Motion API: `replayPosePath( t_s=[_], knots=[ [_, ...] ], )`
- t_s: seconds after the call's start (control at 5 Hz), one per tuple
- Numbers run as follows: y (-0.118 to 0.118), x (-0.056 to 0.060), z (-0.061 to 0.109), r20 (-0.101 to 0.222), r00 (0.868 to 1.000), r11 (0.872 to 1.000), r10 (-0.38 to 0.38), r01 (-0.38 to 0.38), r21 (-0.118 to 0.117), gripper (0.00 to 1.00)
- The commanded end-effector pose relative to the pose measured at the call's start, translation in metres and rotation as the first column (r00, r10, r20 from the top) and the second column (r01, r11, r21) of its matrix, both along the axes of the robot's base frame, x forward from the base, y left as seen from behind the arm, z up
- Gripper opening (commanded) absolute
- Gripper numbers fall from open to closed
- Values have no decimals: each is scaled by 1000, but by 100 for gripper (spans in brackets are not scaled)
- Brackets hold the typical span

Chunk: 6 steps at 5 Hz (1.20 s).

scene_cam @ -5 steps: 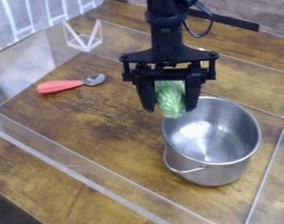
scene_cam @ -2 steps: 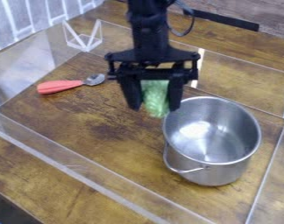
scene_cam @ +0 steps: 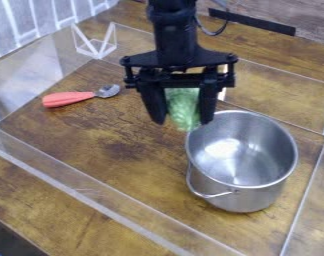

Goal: Put the green object in the silver pot

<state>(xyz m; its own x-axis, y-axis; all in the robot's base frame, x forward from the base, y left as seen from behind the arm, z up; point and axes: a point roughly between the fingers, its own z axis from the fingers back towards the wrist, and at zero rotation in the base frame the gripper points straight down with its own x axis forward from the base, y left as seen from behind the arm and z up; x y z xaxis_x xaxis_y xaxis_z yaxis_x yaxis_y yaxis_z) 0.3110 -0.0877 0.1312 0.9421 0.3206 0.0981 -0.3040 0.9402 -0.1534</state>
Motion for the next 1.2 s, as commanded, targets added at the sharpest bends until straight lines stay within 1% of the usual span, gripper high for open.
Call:
replayPosePath(
  t_s=[0.0,0.2,0.4,0.6,0.8,1.0],
  knots=[
    [-12,6,33,99,995,1000,-2,4,-20,0],
    [3,1,21,107,994,1000,-19,20,-14,0],
    [24,-5,6,114,992,999,-44,45,-4,0],
    [-14,6,10,117,984,991,-135,137,-9,0],
    [-58,16,11,112,971,977,-209,212,-13,0],
    [-60,11,16,101,970,974,-223,225,-10,100]
  ],
)
